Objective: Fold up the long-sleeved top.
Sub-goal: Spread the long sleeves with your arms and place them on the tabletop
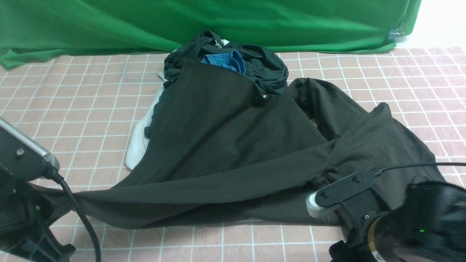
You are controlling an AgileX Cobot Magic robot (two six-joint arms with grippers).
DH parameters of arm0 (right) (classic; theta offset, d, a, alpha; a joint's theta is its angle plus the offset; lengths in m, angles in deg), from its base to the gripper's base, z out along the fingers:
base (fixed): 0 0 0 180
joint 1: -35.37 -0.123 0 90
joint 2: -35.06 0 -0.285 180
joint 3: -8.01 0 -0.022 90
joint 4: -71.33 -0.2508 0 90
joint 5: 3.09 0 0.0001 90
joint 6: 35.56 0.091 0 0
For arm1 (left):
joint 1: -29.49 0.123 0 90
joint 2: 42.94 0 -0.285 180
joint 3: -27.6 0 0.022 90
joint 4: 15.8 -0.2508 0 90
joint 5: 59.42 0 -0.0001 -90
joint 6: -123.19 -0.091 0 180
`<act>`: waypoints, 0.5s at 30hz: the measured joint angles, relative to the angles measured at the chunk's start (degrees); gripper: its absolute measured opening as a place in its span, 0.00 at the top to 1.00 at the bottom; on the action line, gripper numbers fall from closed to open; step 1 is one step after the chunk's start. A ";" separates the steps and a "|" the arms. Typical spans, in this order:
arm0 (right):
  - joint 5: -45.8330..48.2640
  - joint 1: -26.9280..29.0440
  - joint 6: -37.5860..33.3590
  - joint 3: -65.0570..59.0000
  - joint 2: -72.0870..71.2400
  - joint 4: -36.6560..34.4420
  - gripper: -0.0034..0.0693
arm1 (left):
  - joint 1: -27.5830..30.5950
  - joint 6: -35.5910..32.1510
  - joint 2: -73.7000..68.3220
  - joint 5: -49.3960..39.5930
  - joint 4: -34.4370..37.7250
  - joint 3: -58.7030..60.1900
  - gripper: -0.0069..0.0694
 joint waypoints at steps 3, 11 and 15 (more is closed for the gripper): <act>-0.35 2.12 0.34 0.11 2.55 0.71 0.32 | 0.00 0.00 0.00 -0.14 0.32 0.00 0.87; -1.48 4.06 0.38 0.63 2.74 0.96 0.32 | 0.00 0.00 0.00 -0.85 0.36 0.01 0.87; -0.43 4.65 0.38 1.16 2.15 1.76 0.32 | 0.00 0.00 0.00 -1.04 0.36 0.47 0.87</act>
